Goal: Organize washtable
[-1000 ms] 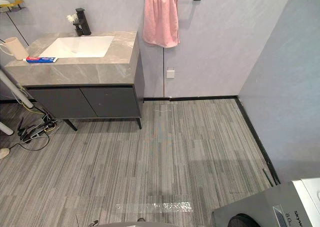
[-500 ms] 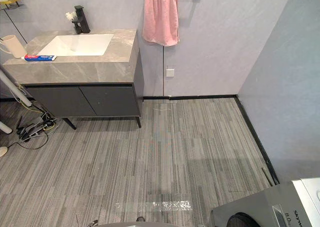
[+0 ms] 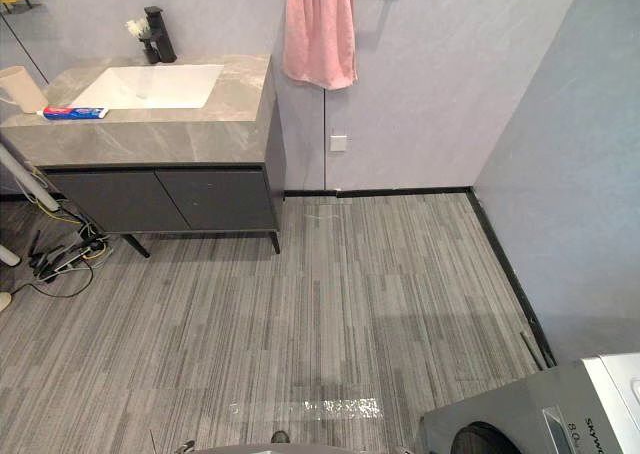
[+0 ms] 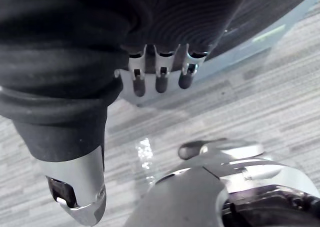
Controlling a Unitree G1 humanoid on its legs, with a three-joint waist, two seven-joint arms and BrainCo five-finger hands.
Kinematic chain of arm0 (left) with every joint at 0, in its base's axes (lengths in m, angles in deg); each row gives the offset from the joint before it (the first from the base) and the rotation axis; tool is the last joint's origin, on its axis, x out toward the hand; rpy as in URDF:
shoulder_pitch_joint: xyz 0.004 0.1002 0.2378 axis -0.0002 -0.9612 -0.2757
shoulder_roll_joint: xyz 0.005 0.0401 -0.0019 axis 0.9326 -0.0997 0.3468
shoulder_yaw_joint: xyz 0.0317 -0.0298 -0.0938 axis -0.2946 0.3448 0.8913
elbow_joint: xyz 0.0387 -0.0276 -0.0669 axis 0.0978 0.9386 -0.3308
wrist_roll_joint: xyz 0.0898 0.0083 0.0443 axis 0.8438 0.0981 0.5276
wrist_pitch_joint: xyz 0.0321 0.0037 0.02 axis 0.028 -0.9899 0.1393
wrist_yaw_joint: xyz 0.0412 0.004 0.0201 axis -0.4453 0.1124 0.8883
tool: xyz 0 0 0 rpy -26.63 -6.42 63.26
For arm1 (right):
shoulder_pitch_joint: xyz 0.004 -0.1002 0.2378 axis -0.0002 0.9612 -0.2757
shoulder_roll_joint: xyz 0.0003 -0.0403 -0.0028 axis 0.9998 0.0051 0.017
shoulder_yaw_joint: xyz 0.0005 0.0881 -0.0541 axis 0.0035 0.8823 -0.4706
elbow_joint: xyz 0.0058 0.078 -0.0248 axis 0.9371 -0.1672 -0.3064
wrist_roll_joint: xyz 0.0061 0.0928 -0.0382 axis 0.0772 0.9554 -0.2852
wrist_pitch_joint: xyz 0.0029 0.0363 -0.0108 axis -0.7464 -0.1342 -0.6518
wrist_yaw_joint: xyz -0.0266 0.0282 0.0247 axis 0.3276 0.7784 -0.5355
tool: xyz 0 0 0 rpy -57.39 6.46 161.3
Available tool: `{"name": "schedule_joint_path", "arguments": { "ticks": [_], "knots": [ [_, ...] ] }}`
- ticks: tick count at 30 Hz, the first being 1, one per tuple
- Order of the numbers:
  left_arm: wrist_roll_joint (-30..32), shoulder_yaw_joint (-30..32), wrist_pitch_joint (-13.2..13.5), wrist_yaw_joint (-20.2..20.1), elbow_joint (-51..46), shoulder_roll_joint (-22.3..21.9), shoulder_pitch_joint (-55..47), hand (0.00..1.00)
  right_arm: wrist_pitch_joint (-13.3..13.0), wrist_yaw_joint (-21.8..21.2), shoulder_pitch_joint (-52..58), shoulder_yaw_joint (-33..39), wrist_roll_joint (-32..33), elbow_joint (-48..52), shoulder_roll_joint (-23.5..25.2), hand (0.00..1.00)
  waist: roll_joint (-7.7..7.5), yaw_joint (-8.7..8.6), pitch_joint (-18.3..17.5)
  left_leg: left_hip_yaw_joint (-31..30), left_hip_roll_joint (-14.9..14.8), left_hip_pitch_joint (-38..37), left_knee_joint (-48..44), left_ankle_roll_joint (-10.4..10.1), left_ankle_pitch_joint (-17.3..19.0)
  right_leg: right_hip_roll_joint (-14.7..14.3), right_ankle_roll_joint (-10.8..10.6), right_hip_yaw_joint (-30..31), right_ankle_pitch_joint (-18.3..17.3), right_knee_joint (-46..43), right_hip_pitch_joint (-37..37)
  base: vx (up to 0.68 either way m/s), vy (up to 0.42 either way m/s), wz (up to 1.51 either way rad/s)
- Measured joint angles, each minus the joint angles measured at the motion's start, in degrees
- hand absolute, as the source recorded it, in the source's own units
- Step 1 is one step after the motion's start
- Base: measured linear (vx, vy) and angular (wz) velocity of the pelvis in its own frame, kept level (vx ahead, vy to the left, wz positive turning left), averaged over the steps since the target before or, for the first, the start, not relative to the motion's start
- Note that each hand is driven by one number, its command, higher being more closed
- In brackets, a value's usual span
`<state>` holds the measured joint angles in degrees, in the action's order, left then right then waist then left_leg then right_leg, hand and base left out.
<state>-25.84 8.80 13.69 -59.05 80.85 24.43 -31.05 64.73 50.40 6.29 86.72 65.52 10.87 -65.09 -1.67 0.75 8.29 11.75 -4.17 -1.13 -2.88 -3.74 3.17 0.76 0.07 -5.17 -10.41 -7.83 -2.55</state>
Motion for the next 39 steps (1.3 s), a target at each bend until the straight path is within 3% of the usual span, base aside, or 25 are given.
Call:
{"name": "schedule_joint_path", "arguments": {
  "ticks": [2,4,5,6,8,11,14,15,16,17,18,19,21,22,24,26,28,29,30,31,32,33,34,36,39],
  "knots": [
    [-1.24,4.83,-0.02,-0.05,-1.59,-1.51,-0.24,0.00,-0.46,0.18,0.97,-0.40,0.02,2.95,0.41,0.00,0.22,-0.01,0.98,1.85,-5.07,9.34,-24.39,0.62,5.99,-1.41,1.51,0.15,-1.60,-1.12,-1.42,0.08,-0.123,-0.17],
    [-2.40,5.62,0.02,0.01,-2.99,-2.76,-0.24,0.00,-0.95,0.24,0.96,-1.55,0.03,3.98,0.07,0.00,0.50,0.17,1.33,1.81,-8.35,14.37,-37.24,0.73,4.58,-2.41,2.37,0.62,-2.21,-1.44,-2.80,0.11,-0.067,-0.13],
    [-2.90,6.49,0.01,0.03,-3.47,-3.32,-0.49,0.00,-1.09,0.34,1.20,-2.44,0.06,5.36,-0.20,0.00,1.30,0.24,1.86,1.00,-10.51,18.05,-46.10,0.65,1.09,-3.07,3.33,1.08,-3.02,-1.40,-4.43,0.20,-0.036,-0.21],
    [-3.39,6.67,0.12,0.08,-3.72,-3.29,-0.29,0.00,-1.10,0.43,0.71,-2.97,0.40,5.56,-0.37,0.00,1.27,0.36,2.51,0.36,-10.41,21.99,-51.45,0.35,0.93,-3.10,3.91,2.51,-3.94,-1.49,-5.49,0.19,-0.001,-0.19],
    [-3.48,4.26,0.17,0.03,-3.76,-3.19,-0.24,0.00,-1.04,0.45,-1.78,-4.19,0.91,5.01,-0.96,0.00,0.85,1.55,2.04,-1.42,-6.36,23.90,-43.62,1.23,3.76,-1.51,3.79,5.12,-5.03,-1.75,-5.46,0.31,0.063,-0.66],
    [-3.48,1.95,0.19,0.11,-3.49,-3.29,-0.56,0.00,-1.24,0.36,-6.43,-6.65,1.10,4.85,-1.84,0.00,2.57,3.38,1.95,-5.23,-1.89,26.05,-24.58,0.37,3.10,0.33,2.40,10.56,-7.70,-2.15,-4.77,0.38,0.170,-0.98],
    [-3.50,0.79,0.23,0.10,-3.41,-3.00,-2.15,0.00,-1.24,0.27,-5.64,-7.37,1.07,4.42,-1.09,0.00,2.92,3.40,0.04,-6.33,-0.03,26.23,-24.17,1.29,1.50,2.64,0.83,12.10,-13.69,-5.64,-7.00,0.58,0.261,-0.51],
    [-3.48,0.88,0.31,0.00,-2.85,-1.87,-2.48,0.00,-1.23,0.16,-5.13,-7.22,1.06,2.74,-0.44,0.00,0.20,3.29,-1.79,-4.43,2.03,26.32,-27.15,3.16,5.08,4.91,-1.66,11.15,-15.57,-15.07,-3.75,0.68,0.194,-0.22],
    [-3.48,0.84,0.35,-0.01,-2.37,-0.91,-1.82,0.00,-1.26,0.11,-4.97,-6.23,1.04,2.49,-0.17,0.00,-1.23,3.02,-1.69,-3.51,3.73,24.64,-29.07,4.32,8.21,6.56,-3.73,10.99,-13.89,-28.49,0.95,0.68,0.187,-0.17],
    [-3.49,0.87,0.30,-0.04,-2.22,-0.34,-1.14,0.00,-1.25,0.15,-5.02,-4.94,1.03,2.24,0.10,0.00,-2.19,3.18,-0.78,-2.90,4.83,21.89,-30.35,5.37,10.80,7.42,-6.00,11.74,-9.18,-40.09,4.24,0.66,0.212,0.07],
    [-3.44,0.45,0.17,-0.01,-2.18,0.26,-0.96,0.00,-1.24,0.21,-4.80,-3.88,1.05,1.48,0.59,0.00,-2.73,2.55,0.22,-2.71,5.67,16.54,-30.99,6.45,13.83,8.15,-7.28,11.15,-1.34,-53.44,7.26,0.53,0.149,0.07],
    [-3.30,-0.15,0.10,0.01,-2.28,0.36,-0.96,0.00,-1.26,0.18,-4.64,-3.88,1.09,1.17,0.56,0.00,-2.16,1.92,0.70,-3.05,5.85,13.70,-30.93,6.88,15.21,8.79,-6.86,9.77,-1.00,-58.83,8.52,0.68,0.152,0.17],
    [-3.11,-2.06,0.07,-0.01,-2.95,0.27,-0.43,0.00,-1.28,-0.10,-4.60,-4.82,1.42,4.53,0.19,0.00,-0.63,1.18,0.87,-4.31,5.57,1.55,-23.55,7.38,16.69,11.33,-2.28,0.28,-3.68,-65.64,13.79,0.71,0.102,0.02],
    [-3.05,-2.44,0.05,-0.03,-3.79,0.03,-0.16,0.00,-1.35,-0.15,-4.32,-5.75,1.39,6.80,0.16,0.00,-0.13,0.97,0.60,-4.52,5.01,-0.60,-20.90,7.30,16.65,11.35,-1.24,-1.99,-4.33,-63.90,15.79,0.72,0.036,0.08],
    [-3.04,-3.14,0.36,-0.04,-7.83,-0.89,0.12,0.00,-1.83,-0.09,-3.12,-7.82,1.38,15.45,0.46,0.00,1.03,-0.25,0.18,-6.23,3.46,-4.57,-16.02,7.08,16.61,11.32,-1.98,-6.63,-5.19,-54.26,22.21,0.63,-0.039,0.34],
    [-3.32,-5.48,0.57,0.15,-14.79,-2.22,0.36,0.00,-2.55,0.40,-1.21,-7.97,1.56,24.88,0.17,0.00,2.29,-1.56,0.76,-7.56,1.29,-8.71,-12.52,5.65,16.56,10.15,-3.30,-7.13,-4.56,-36.80,26.86,0.68,-0.132,0.49],
    [-4.63,-7.13,2.18,1.05,-24.59,-3.81,-1.46,0.00,-3.69,1.19,1.88,-7.91,2.04,34.65,0.37,0.00,2.01,-1.86,0.46,-9.78,-0.22,-12.47,-12.37,3.32,17.07,7.78,-4.31,-1.61,4.39,-15.94,27.77,0.84,-0.251,0.53],
    [-5.22,-7.56,2.77,1.27,-27.13,-3.97,-2.00,0.00,-4.03,1.68,2.57,-8.18,2.07,37.19,0.52,0.00,1.19,-2.12,0.04,-10.69,-0.49,-13.36,-13.13,2.05,17.82,7.43,-4.40,-0.40,8.92,-14.12,27.92,0.74,-0.294,0.54],
    [-5.85,-8.35,3.43,2.17,-29.90,-4.93,-2.41,0.00,-4.80,2.12,3.15,-9.07,2.02,40.19,0.19,0.00,2.91,-2.66,-0.22,-12.45,-2.56,-14.48,-15.93,0.56,18.74,5.84,-2.54,-0.46,12.31,-19.54,28.26,0.59,-0.226,0.30],
    [-6.18,-8.90,3.46,2.45,-31.82,-5.55,-2.54,0.00,-4.83,2.15,2.65,-9.51,1.93,41.40,-0.21,0.00,4.11,-2.50,-0.49,-12.78,-3.97,-13.71,-18.68,-0.22,17.67,5.16,-1.44,-1.47,10.41,-21.57,28.22,0.70,-0.291,0.16],
    [-6.58,-9.65,3.57,2.87,-36.51,-7.28,-3.27,0.00,-5.10,2.27,1.91,-10.13,1.75,44.92,-0.94,0.00,5.30,-2.78,-0.89,-13.76,-5.30,-9.60,-27.50,-0.25,13.39,3.95,-0.72,-2.77,7.08,-22.68,27.48,0.68,-0.269,0.02],
    [-7.31,-10.68,4.12,3.69,-40.83,-8.55,-3.08,0.00,-5.43,2.65,1.95,-11.31,1.40,48.66,-1.02,0.00,6.79,-2.61,-0.07,-13.47,-7.43,-4.44,-38.80,0.49,4.82,2.48,0.43,-4.26,5.18,-21.04,23.81,0.81,-0.324,0.18],
    [-7.30,-12.56,4.17,3.51,-43.23,-8.58,-2.66,0.00,-6.10,3.02,1.78,-12.15,1.33,50.67,-0.44,0.00,7.44,-2.34,0.34,-12.34,-10.46,-0.31,-48.42,0.35,3.25,1.22,1.08,-5.34,4.67,-18.23,19.94,0.67,-0.237,0.25],
    [-7.30,-15.24,4.16,3.63,-50.29,-8.60,-3.17,0.00,-6.33,3.84,2.05,-13.00,0.52,55.72,0.59,0.00,6.26,-0.77,1.50,-6.18,-13.85,5.97,-61.72,3.59,5.56,-0.44,2.14,-5.86,3.99,-11.64,9.32,0.58,-0.200,0.18],
    [-7.24,-15.12,5.47,5.26,-64.11,-9.09,-5.54,0.00,-9.21,4.83,0.86,-14.93,-0.30,63.29,0.44,0.00,3.98,0.72,1.93,-2.31,-10.27,14.62,-57.36,4.04,10.09,0.60,2.25,-5.68,2.70,-5.71,2.11,0.46,-0.126,-0.06]
  ]
}}
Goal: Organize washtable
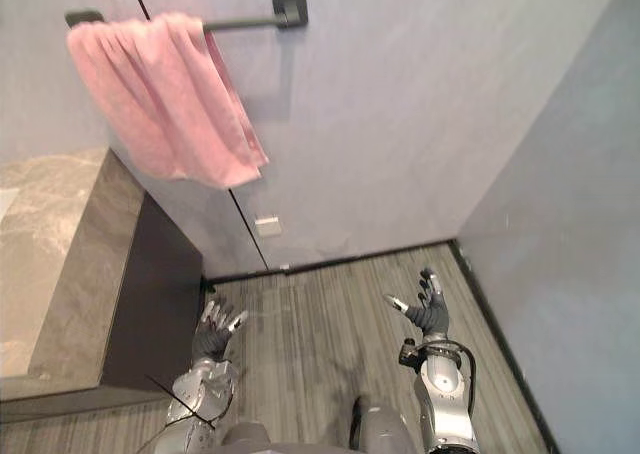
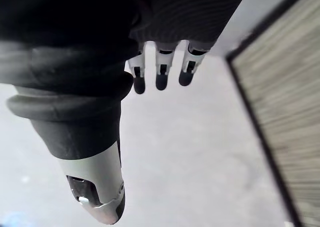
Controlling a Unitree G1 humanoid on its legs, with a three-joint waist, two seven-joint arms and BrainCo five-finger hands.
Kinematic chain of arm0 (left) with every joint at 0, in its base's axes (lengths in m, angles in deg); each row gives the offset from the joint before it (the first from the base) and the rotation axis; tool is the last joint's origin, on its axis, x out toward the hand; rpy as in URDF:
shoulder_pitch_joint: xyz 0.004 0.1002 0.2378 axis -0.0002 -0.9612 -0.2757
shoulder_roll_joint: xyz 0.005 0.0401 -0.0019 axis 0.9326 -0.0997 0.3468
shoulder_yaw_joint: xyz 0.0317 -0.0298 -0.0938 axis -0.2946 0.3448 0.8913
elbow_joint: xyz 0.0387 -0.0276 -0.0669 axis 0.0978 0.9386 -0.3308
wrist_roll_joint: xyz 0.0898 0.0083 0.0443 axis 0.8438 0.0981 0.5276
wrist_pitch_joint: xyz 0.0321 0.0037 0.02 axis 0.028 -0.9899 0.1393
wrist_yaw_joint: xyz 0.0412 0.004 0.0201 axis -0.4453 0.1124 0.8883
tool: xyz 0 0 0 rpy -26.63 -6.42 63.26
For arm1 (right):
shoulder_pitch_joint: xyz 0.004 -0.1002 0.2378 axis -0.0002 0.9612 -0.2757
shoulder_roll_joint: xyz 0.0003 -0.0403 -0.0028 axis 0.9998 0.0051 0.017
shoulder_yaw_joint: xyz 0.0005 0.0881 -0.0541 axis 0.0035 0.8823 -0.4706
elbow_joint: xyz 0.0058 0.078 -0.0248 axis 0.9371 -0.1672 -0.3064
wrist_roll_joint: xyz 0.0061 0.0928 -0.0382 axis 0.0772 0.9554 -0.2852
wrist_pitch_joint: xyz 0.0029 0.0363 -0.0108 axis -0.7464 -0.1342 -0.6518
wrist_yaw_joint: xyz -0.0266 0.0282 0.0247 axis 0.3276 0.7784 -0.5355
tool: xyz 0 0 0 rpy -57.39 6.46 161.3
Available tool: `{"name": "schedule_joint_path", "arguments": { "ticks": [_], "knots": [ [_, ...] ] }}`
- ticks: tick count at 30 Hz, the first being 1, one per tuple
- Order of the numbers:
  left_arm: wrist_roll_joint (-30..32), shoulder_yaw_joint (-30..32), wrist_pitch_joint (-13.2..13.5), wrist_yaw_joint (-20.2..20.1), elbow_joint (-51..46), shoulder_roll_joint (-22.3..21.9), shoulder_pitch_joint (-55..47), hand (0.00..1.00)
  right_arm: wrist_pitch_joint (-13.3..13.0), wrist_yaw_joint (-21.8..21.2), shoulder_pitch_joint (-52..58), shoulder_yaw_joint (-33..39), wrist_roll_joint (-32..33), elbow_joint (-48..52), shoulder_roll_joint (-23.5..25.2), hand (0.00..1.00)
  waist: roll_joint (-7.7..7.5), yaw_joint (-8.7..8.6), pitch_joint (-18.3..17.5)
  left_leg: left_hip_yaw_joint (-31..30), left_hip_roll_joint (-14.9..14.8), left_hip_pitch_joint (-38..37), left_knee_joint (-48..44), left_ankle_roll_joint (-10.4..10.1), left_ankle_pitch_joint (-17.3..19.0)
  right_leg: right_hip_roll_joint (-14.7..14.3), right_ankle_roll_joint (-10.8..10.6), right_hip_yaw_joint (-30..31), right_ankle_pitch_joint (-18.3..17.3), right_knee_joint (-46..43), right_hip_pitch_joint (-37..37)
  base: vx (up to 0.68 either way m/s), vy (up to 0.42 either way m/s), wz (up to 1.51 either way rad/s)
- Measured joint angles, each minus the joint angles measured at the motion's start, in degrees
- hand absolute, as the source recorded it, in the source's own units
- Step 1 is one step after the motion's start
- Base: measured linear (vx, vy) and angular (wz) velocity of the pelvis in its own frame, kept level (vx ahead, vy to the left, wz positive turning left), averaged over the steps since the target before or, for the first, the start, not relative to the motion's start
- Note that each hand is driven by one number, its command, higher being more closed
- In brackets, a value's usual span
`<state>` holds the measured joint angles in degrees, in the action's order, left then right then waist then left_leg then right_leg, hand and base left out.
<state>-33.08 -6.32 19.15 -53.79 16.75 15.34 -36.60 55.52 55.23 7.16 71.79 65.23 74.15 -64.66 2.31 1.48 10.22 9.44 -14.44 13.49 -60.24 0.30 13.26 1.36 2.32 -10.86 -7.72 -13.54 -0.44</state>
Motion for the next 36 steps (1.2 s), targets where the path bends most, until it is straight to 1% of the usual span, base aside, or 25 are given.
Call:
{"name": "schedule_joint_path", "arguments": {
  "ticks": [2,3,4,5,6,8,9,10,11,12,14,15,18,19,21,22,24,26,27,29,30,31,33,34,36],
  "knots": [
    [0.12,0.23,0.64,1.27,-3.62,-0.10,-0.30,0.00,-0.97,0.15,-0.93,0.01,-0.02,1.38,-0.05,0.00,-0.04,0.86,0.07,0.91,0.63,2.27,4.21,-0.01,0.94,0.38,-0.73,0.03,-1.05,0.47,-1.42,0.44,0.018,-0.10],
    [3.88,0.58,0.82,5.42,-10.79,-0.15,-0.59,0.00,-1.28,0.75,-1.11,-0.16,-0.05,2.95,0.06,0.00,-0.10,1.07,0.17,1.76,2.47,4.64,15.04,-0.17,0.87,1.97,-1.92,-0.29,-2.05,1.17,-3.82,0.42,0.070,0.01],
    [4.90,0.68,0.82,6.24,-13.18,-0.15,-0.62,0.00,-1.32,0.76,-1.12,-0.46,-0.05,3.14,0.02,0.00,-0.46,1.06,0.36,1.61,3.20,4.73,18.55,-0.30,0.77,2.66,-2.39,-0.33,-2.35,1.49,-4.60,0.39,0.127,0.02],
    [9.50,0.88,0.89,8.88,-19.16,-0.15,-0.58,0.00,-1.40,0.85,-1.13,-1.61,-0.05,4.02,0.05,0.00,-0.58,1.01,0.41,0.74,4.98,4.83,26.10,-1.13,-0.12,4.12,-4.04,-0.23,-3.38,2.05,-6.25,0.39,0.207,0.02],
    [14.61,0.99,1.25,11.53,-24.33,-0.15,-0.34,0.00,-1.68,1.04,-1.03,-2.76,-0.04,5.37,0.07,0.00,0.14,0.93,-0.01,-0.91,6.56,4.54,32.12,-2.86,-2.38,4.85,-5.57,-0.31,-4.35,2.45,-7.61,0.47,0.268,0.02],
    [21.72,1.76,2.04,15.36,-30.81,-0.09,0.41,0.00,-2.30,1.58,-1.16,-4.48,0.00,6.78,0.26,0.00,1.74,1.25,-1.01,-3.25,7.14,3.90,36.43,-1.76,-9.60,4.84,-8.23,-0.07,-6.34,2.66,-9.28,0.42,0.288,0.07],
    [26.51,3.71,2.29,18.83,-33.78,-0.12,2.01,0.00,-2.51,1.78,-1.05,-6.80,0.11,6.99,1.83,0.00,-0.39,1.34,-1.55,-2.68,10.02,3.06,35.41,-0.45,-8.01,7.73,-8.90,0.03,-6.77,1.96,-10.28,0.43,0.296,0.23],
    [29.47,4.58,2.18,21.39,-36.18,-0.13,3.07,0.00,-2.82,1.61,-1.32,-9.30,0.10,7.12,2.45,0.00,-1.59,1.37,-1.61,-2.30,11.62,2.64,35.28,0.73,-6.89,9.44,-8.89,0.24,-6.76,0.00,-9.99,0.40,0.275,0.30],
    [31.33,4.84,2.04,22.74,-37.38,-0.15,3.17,0.00,-2.86,1.42,-1.44,-10.61,0.03,7.17,2.49,0.00,-2.14,1.43,-1.64,-1.96,12.28,2.28,35.22,1.37,-6.36,10.31,-8.89,0.46,-6.70,-1.45,-9.55,0.36,0.268,0.14],
    [34.53,5.11,1.66,25.34,-39.59,-0.16,3.18,0.00,-2.85,0.32,-1.89,-13.36,-0.03,7.14,3.51,0.00,-2.69,2.57,-1.69,-1.32,13.34,1.08,35.51,2.52,-5.66,11.53,-7.69,1.36,-5.73,-4.57,-8.17,0.38,0.300,0.06],
    [36.39,5.18,1.63,27.15,-41.23,-0.13,2.68,0.00,-2.85,-0.80,-3.36,-16.48,-0.01,6.10,4.37,0.00,-2.56,2.76,-1.85,-1.29,13.44,-0.64,37.24,3.12,-5.28,11.38,-7.92,1.99,-5.90,-4.51,-8.24,0.28,0.233,0.01],
    [37.30,5.28,1.63,28.38,-42.40,-0.11,2.09,0.00,-2.91,-1.08,-5.10,-18.58,0.19,4.60,5.06,0.00,-2.54,2.87,-1.89,-1.51,13.22,-2.29,39.65,3.14,-5.27,10.29,-7.91,1.84,-6.24,-3.83,-7.50,0.13,0.121,-0.06],
    [39.55,5.18,1.55,30.52,-42.97,-0.10,0.36,0.00,-2.98,-2.80,-6.73,-22.57,1.37,2.10,5.54,0.00,-2.61,2.92,-3.57,-1.65,12.52,-3.99,42.97,2.71,-5.55,6.25,-7.69,3.16,-6.14,0.37,-4.51,0.13,0.067,-0.09],
    [39.57,5.07,1.52,30.88,-42.96,-0.11,0.10,0.00,-2.98,-3.12,-6.67,-23.16,1.47,2.10,5.47,0.00,-2.70,2.88,-3.63,-1.75,12.74,-4.59,43.35,2.61,-5.61,5.55,-6.87,3.27,-5.64,1.39,-3.94,0.12,-0.016,0.09],
    [39.58,4.42,1.09,31.70,-42.96,-0.11,0.10,0.00,-2.98,-3.18,-6.62,-23.99,2.59,2.09,5.38,0.00,-3.38,2.68,-3.94,-3.26,14.54,-5.29,43.73,2.22,-5.88,5.61,-4.21,3.11,-3.49,2.69,-3.23,0.07,-0.043,0.42],
    [39.72,3.97,0.86,32.05,-42.84,-0.11,0.09,0.00,-3.00,-3.14,-6.55,-24.05,2.62,2.09,5.25,0.00,-3.39,2.52,-3.95,-4.17,15.06,-5.37,43.69,2.04,-6.00,5.85,-5.01,2.80,-3.97,2.57,-3.50,0.05,-0.117,0.75],
    [40.60,2.21,0.74,32.34,-43.12,-0.16,-0.21,0.00,-2.99,-2.47,-6.51,-24.00,2.58,2.04,4.17,0.00,-3.16,3.16,-3.92,-7.65,15.65,-4.69,43.80,0.50,-7.33,5.53,-5.48,0.15,-4.34,2.47,-4.32,0.03,-0.164,0.88],
    [40.43,1.16,0.67,31.93,-43.04,-0.18,-0.98,0.00,-2.94,-1.39,-6.50,-23.37,2.39,2.06,3.37,0.00,-3.23,2.90,-3.85,-10.07,15.41,-2.62,43.29,-1.26,-8.49,4.72,-5.01,-3.46,-4.62,2.44,-4.12,-0.04,-0.170,0.89],
    [40.20,1.17,0.43,31.61,-42.82,-0.18,-1.28,0.00,-2.89,-0.47,-6.51,-22.95,2.29,2.07,2.70,0.00,-3.62,2.93,-3.62,-10.10,15.03,-1.78,43.74,-3.21,-9.78,4.73,-4.51,-5.39,-4.82,2.44,-4.06,-0.08,-0.169,0.63],
    [39.21,1.29,0.42,30.44,-42.80,-0.19,-1.47,0.00,-2.72,0.00,-6.50,-21.97,2.09,2.07,2.34,0.00,-3.65,3.64,-3.16,-5.84,12.64,-1.39,41.72,-2.22,-8.75,4.68,-3.86,-6.19,-4.69,2.30,-4.34,-0.06,-0.139,0.30],
    [38.03,1.42,0.42,29.17,-42.70,-0.18,-1.49,0.00,-2.67,0.78,-6.54,-21.09,2.10,2.10,2.30,0.00,-4.11,3.90,-2.92,-5.96,10.94,-1.94,39.56,-2.18,-8.67,4.76,-3.75,-6.18,-4.63,2.30,-4.82,-0.02,-0.042,0.00],
    [37.74,1.58,0.42,28.32,-42.45,-0.19,-1.70,0.00,-2.67,0.92,-6.57,-20.89,2.13,2.27,2.28,0.00,-3.71,3.74,-3.13,-7.63,10.34,-3.35,40.85,-2.33,-8.86,4.71,-3.54,-5.94,-4.46,2.66,-5.30,-0.01,0.014,-0.07],
    [38.21,2.69,-0.27,27.96,-41.65,-0.24,-2.08,0.00,-2.67,0.51,-6.60,-21.08,2.29,2.51,2.49,0.00,-2.61,3.24,-3.91,-9.03,10.56,-6.08,46.58,-2.50,-8.82,4.38,-4.08,-5.11,-3.43,4.15,-5.44,-0.01,0.074,-0.16],
    [38.24,3.22,-0.44,27.95,-41.65,-0.25,-2.05,0.00,-2.67,0.46,-6.64,-21.08,2.29,2.60,2.58,0.00,-2.69,2.91,-3.93,-9.05,10.65,-6.62,48.38,-2.75,-8.99,4.35,-4.28,-5.12,-3.03,4.70,-5.43,0.00,0.102,-0.06],
    [38.98,7.91,-2.13,28.11,-40.99,-0.22,-1.89,0.00,-2.20,-0.30,-6.72,-21.01,2.87,2.62,3.76,0.00,-4.22,2.46,-4.11,-8.14,11.52,-8.66,53.86,-2.98,-11.72,4.88,-4.69,-4.44,-1.03,7.21,-5.18,0.00,0.093,-0.10]
  ]
}}
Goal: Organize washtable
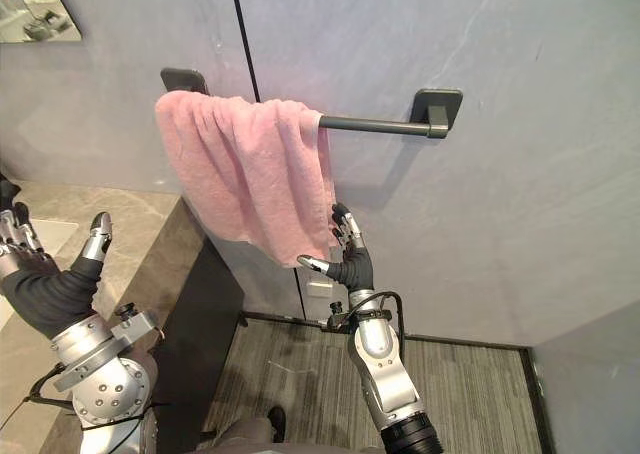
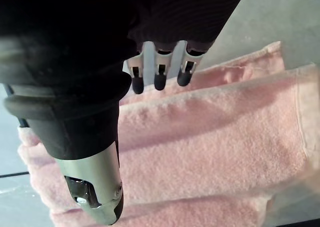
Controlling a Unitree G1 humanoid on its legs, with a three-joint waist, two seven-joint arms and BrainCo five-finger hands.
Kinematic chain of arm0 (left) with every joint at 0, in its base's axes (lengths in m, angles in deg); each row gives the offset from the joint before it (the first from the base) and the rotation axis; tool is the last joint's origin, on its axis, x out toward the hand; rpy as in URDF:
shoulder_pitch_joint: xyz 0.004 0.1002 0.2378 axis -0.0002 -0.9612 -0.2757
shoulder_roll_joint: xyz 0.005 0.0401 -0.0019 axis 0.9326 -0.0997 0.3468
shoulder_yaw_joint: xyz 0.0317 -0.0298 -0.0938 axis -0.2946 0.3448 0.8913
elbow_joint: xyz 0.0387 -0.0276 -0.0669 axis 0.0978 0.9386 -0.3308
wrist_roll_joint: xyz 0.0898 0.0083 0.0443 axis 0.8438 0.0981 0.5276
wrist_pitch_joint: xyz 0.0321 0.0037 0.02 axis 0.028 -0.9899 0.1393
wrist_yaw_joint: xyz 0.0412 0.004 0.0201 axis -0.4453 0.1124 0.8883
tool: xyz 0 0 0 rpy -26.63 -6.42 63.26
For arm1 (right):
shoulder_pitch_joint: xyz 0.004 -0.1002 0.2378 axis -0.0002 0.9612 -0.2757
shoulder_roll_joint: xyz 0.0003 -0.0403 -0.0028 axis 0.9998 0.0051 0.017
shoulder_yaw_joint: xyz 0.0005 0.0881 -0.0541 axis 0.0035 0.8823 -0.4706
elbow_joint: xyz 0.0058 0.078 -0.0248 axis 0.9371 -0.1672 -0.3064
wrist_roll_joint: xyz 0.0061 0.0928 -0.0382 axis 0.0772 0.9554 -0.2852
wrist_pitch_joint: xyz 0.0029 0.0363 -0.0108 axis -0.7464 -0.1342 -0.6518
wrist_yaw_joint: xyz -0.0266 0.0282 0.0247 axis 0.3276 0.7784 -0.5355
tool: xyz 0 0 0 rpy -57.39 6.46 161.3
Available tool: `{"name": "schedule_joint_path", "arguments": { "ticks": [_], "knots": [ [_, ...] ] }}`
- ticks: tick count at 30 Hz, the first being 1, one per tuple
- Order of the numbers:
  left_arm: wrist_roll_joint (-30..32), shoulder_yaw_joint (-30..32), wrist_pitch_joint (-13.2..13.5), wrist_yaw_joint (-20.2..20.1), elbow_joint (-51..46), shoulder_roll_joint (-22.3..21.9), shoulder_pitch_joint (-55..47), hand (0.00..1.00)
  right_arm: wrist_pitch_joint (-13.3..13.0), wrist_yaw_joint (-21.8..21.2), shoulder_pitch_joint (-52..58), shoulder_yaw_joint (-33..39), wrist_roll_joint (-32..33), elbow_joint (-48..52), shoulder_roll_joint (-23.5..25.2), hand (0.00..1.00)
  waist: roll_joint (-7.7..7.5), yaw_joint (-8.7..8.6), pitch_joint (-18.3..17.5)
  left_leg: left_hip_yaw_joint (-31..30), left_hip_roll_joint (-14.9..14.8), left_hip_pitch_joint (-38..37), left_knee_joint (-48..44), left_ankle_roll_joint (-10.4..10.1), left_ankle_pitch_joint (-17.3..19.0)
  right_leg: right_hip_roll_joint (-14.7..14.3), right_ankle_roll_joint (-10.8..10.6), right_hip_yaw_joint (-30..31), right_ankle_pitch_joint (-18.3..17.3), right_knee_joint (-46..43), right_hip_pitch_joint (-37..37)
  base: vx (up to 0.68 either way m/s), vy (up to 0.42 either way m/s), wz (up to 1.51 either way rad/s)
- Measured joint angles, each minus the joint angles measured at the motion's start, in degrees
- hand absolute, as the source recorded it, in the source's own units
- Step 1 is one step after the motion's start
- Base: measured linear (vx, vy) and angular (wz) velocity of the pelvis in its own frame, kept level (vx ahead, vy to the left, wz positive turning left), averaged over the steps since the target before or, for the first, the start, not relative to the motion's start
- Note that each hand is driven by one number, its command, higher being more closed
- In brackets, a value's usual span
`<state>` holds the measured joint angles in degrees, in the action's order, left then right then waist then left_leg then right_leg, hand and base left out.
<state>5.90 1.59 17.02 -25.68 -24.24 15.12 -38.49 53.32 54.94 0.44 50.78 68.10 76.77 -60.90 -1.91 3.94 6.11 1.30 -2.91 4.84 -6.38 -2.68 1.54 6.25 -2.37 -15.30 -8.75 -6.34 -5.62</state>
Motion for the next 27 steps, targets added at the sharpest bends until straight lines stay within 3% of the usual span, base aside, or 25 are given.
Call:
{"name": "schedule_joint_path", "arguments": {
  "ticks": [4,8,11,17,20,27],
  "knots": [
    [2.71,6.56,-3.62,1.19,1.70,0.18,1.98,0.00,0.73,-1.06,-1.32,-0.09,1.51,0.15,1.16,0.00,-0.49,0.04,-0.37,1.14,1.16,-3.29,5.99,0.88,-2.81,0.95,-0.47,1.39,0.72,0.60,-0.03,0.00,0.073,-0.15],
    [1.61,10.08,-4.68,1.00,4.08,0.44,5.52,0.00,1.27,-2.54,-3.71,-0.27,2.01,0.15,1.33,0.00,-0.19,0.03,-0.68,2.21,1.22,-5.03,10.66,0.97,-5.28,0.90,-0.75,2.36,1.24,0.86,0.84,-0.03,0.022,-0.12],
    [-4.95,9.98,-5.77,-2.89,8.23,0.89,7.80,0.00,2.19,-2.89,-4.47,-0.27,2.32,0.13,1.31,0.00,0.02,-0.07,-0.73,2.72,1.09,-5.34,11.69,1.07,-5.93,0.70,-1.00,2.80,1.80,1.68,0.90,-0.02,-0.001,-0.12],
    [-17.10,6.64,-7.00,-10.63,18.14,5.80,11.95,0.00,3.84,-2.89,-4.75,-1.73,2.56,0.07,1.14,0.00,0.54,-1.41,-0.73,2.87,1.07,-5.19,11.73,0.84,-6.48,0.69,-1.00,2.79,1.81,1.73,1.10,-0.01,-0.003,-0.01],
    [-21.84,4.10,-7.01,-13.90,23.58,9.09,16.46,0.00,4.16,-2.81,-6.59,-2.97,3.65,-0.21,0.23,0.00,2.03,-1.58,-0.62,2.58,0.82,-3.07,11.72,0.75,-7.41,0.37,-0.74,2.68,2.47,1.68,3.14,-0.05,-0.002,0.03],
    [-28.63,3.32,-6.83,-13.76,33.49,16.93,31.50,0.00,4.16,-1.79,-10.72,-4.63,4.32,-0.27,-0.57,0.00,3.96,-1.75,1.15,1.97,-0.97,2.35,11.73,-0.19,-10.13,-1.15,0.02,2.73,3.38,-0.83,9.70,-0.11,-0.018,-0.02]
  ]
}}
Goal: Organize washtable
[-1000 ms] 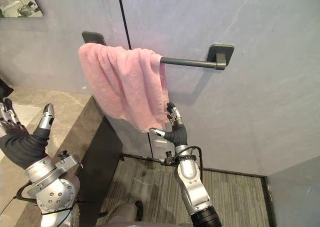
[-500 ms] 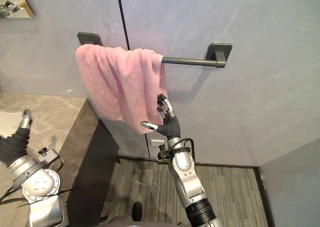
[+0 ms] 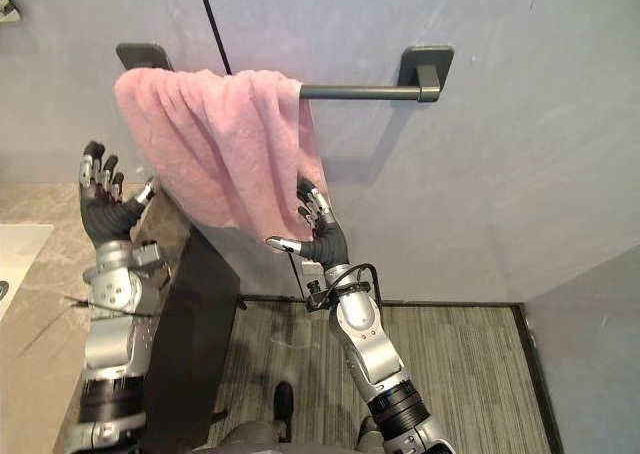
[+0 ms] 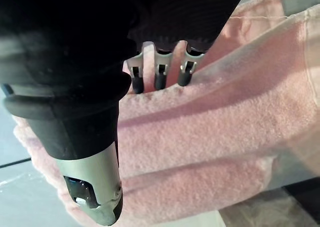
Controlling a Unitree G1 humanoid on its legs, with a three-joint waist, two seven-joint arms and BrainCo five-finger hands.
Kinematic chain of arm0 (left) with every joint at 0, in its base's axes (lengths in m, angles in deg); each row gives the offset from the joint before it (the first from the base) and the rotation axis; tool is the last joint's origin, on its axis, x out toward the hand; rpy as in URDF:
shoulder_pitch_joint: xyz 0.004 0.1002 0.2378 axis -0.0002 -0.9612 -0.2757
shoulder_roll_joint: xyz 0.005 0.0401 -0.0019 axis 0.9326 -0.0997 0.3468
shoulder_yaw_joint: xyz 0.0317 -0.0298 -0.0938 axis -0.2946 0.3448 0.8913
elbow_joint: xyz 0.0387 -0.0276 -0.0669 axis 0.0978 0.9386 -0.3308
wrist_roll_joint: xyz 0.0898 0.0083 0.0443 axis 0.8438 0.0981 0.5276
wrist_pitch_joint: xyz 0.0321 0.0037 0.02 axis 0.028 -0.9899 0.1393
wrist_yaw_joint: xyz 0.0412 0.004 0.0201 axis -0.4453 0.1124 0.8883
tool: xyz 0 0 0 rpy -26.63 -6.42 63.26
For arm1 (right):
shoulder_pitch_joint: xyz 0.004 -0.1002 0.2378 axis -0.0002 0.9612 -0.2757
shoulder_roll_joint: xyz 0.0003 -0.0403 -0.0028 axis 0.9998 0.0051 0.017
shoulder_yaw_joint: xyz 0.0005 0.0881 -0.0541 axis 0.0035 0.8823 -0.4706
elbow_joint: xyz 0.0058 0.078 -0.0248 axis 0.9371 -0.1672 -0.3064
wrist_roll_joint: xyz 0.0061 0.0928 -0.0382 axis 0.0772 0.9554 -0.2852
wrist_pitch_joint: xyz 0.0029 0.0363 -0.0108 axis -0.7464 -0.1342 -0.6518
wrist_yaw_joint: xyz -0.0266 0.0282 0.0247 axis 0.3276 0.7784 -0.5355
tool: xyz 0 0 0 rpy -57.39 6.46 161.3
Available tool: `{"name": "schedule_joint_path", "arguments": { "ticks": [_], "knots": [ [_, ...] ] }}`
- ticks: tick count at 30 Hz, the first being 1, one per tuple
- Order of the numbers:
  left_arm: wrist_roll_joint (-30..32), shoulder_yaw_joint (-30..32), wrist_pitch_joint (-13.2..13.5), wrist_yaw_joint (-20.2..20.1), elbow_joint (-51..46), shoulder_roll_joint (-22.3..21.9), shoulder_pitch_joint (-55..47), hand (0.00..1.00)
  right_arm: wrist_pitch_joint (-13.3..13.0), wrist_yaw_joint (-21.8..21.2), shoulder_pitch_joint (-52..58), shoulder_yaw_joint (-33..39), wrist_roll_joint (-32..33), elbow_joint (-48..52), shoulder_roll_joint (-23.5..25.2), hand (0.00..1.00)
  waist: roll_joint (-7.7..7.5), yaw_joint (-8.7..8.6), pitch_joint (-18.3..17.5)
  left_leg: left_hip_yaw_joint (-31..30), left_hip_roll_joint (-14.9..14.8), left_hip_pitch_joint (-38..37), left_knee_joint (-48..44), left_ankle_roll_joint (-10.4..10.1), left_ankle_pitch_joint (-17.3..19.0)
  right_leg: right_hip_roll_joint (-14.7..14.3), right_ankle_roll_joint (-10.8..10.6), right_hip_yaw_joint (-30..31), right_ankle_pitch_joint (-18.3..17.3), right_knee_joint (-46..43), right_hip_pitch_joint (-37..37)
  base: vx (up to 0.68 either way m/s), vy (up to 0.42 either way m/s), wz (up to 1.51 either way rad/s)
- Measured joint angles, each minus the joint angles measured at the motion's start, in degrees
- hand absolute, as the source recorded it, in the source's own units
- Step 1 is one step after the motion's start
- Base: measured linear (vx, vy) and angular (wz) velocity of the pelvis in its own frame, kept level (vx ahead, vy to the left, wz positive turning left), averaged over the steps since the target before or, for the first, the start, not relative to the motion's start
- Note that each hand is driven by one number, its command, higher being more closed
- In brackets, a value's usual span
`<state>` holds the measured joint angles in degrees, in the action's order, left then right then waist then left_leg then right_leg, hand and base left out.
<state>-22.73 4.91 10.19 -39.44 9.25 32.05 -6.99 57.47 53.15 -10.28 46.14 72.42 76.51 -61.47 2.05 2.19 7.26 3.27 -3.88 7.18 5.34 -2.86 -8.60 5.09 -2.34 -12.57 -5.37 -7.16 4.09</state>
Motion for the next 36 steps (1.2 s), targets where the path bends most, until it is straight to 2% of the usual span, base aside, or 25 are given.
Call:
{"name": "schedule_joint_path", "arguments": {
  "ticks": [3,6,9,10,11,14,16,19,23,27,29,33,36],
  "knots": [
    [-2.26,0.00,0.25,0.41,1.28,2.34,5.33,0.00,0.00,0.57,-1.64,-0.46,-0.01,0.01,-0.33,0.00,0.46,0.06,2.07,0.03,-0.35,2.34,0.01,-0.35,-0.69,-0.41,0.27,0.19,0.00,-2.16,3.48,-0.12,-0.008,-0.08],
    [-6.15,-0.31,0.56,0.25,3.60,5.72,9.11,0.00,0.00,1.54,-1.98,-0.51,-0.01,0.23,-0.34,0.00,0.37,0.06,3.30,0.67,-0.90,4.35,0.01,-0.70,-0.94,-0.43,0.45,0.61,-0.14,-4.15,6.69,-0.08,-0.009,-0.11],
    [-6.89,-0.95,0.60,0.21,6.54,9.43,12.04,0.00,0.01,1.58,-2.73,-0.51,0.02,0.24,-0.34,0.00,0.09,0.29,4.39,1.51,-0.85,5.37,-0.01,-0.87,-1.61,-0.16,0.45,1.79,-0.44,-6.14,9.16,-0.01,-0.011,-0.15],
    [-8.17,-1.56,0.82,0.49,6.68,10.40,12.15,0.00,0.00,1.66,-3.27,-0.26,0.14,0.49,-0.37,0.00,0.09,0.08,4.41,1.49,-0.64,5.92,-0.02,-0.43,-2.17,0.13,0.39,1.75,-0.87,-7.06,10.02,0.00,0.000,0.00],
    [-9.46,-1.81,1.08,0.11,6.68,10.75,12.15,1.00,0.00,1.84,-3.68,0.10,0.34,0.53,-0.39,0.00,0.09,0.22,4.50,1.48,-0.57,6.08,-0.02,-0.39,-2.24,0.25,0.46,1.75,-1.12,-7.59,10.39,0.02,0.000,0.11],
    [-15.30,-5.62,1.42,-1.94,6.67,14.64,12.11,1.00,0.00,3.06,-5.96,1.60,0.45,0.56,-0.38,0.00,0.01,0.76,4.94,1.48,-0.42,6.09,-0.02,-0.45,-2.29,0.66,0.48,1.60,-1.99,-9.04,10.87,0.01,-0.007,0.10],
    [-20.10,-8.69,1.47,-5.24,6.00,17.79,12.11,1.00,0.00,4.21,-7.62,2.44,0.46,2.15,-0.40,0.00,0.14,0.80,5.74,1.71,-0.11,6.10,-0.02,-0.45,-2.28,1.13,0.40,1.77,-2.47,-9.97,11.43,0.00,0.000,0.00],
    [-22.40,-9.27,1.51,-7.71,4.49,18.35,12.08,1.00,-0.08,5.64,-7.60,2.58,0.37,5.89,-0.92,0.00,-0.05,0.33,6.15,1.83,-0.06,6.41,-0.02,-0.45,-2.28,1.20,0.39,1.84,-2.46,-10.18,11.73,0.00,0.000,0.00],
    [-22.83,-9.28,1.61,-8.82,2.42,18.78,11.59,1.00,-0.11,6.49,-7.26,5.01,-0.28,8.21,-1.26,0.00,-0.07,0.12,6.20,2.30,-0.18,6.43,-0.02,-0.45,-2.28,1.07,0.40,2.25,-2.47,-10.19,12.03,0.04,-0.023,-0.06],
    [-22.81,-9.21,2.06,-8.94,0.30,19.07,9.37,1.00,-0.15,6.33,-2.10,8.22,-0.31,13.51,-3.66,0.00,-0.12,-0.40,6.33,2.36,-0.24,6.35,-0.02,-0.43,-2.25,0.94,0.41,2.25,-2.45,-9.52,11.65,0.04,-0.025,-0.01],
    [-22.69,-8.73,2.29,-8.92,0.29,19.06,8.02,1.00,-0.15,6.01,0.21,8.50,-0.28,13.97,-3.68,0.00,-0.20,-1.35,6.38,2.23,-0.26,6.29,-0.02,-0.43,-2.24,0.89,0.42,2.03,-2.41,-9.13,11.27,0.04,-0.016,0.03],
    [-21.93,-7.89,2.45,-8.89,-0.16,18.91,7.01,1.00,-0.05,4.24,4.95,8.58,-0.17,13.98,-3.69,0.00,-0.28,-1.44,6.43,2.60,-0.67,6.20,-0.02,-0.39,-2.18,0.25,0.59,2.37,-1.43,-7.74,10.80,0.01,-0.014,-0.06],
    [-21.51,-6.43,2.45,-8.82,-0.16,18.56,6.81,1.00,-0.03,3.70,4.49,8.61,-0.09,13.98,-3.69,0.00,-0.57,-1.46,7.43,2.96,-1.14,5.31,-0.02,-0.40,-2.16,-0.28,0.66,2.44,-0.81,-6.71,9.66,-0.02,-0.017,-0.08]
  ]
}}
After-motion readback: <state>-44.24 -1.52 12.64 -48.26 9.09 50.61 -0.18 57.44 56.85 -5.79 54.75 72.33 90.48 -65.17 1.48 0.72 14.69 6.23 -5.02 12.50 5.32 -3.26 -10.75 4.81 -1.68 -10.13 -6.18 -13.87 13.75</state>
